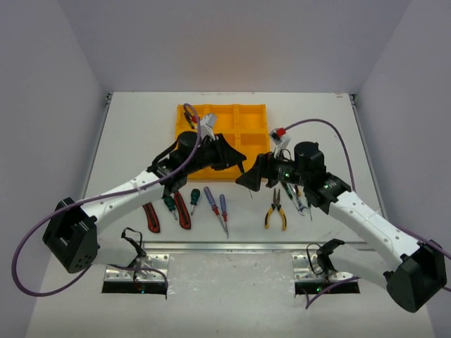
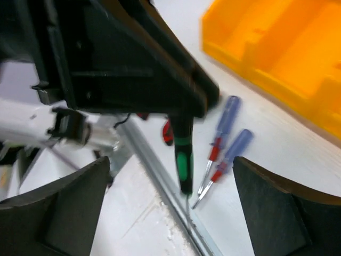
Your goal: Sort the tools into containers
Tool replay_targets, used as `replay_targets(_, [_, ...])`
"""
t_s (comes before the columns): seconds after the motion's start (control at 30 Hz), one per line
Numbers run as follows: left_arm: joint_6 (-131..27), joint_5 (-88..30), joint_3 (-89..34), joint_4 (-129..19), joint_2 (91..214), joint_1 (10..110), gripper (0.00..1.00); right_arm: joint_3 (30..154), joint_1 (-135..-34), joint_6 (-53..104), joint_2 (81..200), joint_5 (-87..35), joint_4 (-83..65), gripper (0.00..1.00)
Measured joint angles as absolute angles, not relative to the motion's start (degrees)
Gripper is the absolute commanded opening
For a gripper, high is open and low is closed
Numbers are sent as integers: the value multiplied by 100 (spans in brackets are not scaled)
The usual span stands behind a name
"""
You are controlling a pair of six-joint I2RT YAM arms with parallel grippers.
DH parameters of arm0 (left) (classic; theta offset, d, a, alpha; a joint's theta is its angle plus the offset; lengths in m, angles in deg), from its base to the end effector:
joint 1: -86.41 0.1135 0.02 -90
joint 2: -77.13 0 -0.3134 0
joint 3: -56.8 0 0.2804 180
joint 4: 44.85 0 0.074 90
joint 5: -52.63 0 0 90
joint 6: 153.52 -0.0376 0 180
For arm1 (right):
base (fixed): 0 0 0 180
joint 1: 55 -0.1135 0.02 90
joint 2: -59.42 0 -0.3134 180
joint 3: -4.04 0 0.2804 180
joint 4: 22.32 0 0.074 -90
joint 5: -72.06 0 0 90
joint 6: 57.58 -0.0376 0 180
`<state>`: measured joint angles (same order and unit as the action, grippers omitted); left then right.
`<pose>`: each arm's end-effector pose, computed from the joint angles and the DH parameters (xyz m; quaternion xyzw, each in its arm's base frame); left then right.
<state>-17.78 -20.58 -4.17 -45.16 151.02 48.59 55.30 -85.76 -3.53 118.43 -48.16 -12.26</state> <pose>0.2409 -0.2008 0.3267 0.0369 0.7799 -0.4946 0.3818 0.1947 0.1379 0.3118 -0.1181 0.7863 0.4887 0.3593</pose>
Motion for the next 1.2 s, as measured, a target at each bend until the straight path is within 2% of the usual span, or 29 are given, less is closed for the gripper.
replay_targets(0.17, [-2287,-4437,-1999,-6142,15987,5229,0,6172,-8587,-264,11652,-2807,225,99])
replay_targets(0.4, [-2619,-5660,-3813,-7267,17648,6898,0,6255,-8572,104,11119,-1180,1541,99])
replay_targets(0.57, [-2846,-5934,-5121,-7586,18414,7490,0,6215,-8539,260,11010,-787,1956,99])
replay_targets(0.8, [-3118,-6034,-6518,-7824,19325,7611,0,6094,-8477,294,11348,-748,2119,99])
replay_targets(1.03, [-3186,-5745,-6864,-7952,20184,7587,0,6045,-8336,379,11686,-760,2177,99])
replay_targets(1.2, [-3187,-5644,-6864,-8026,20522,7475,24,6043,-8304,402,11698,-775,2189,99])
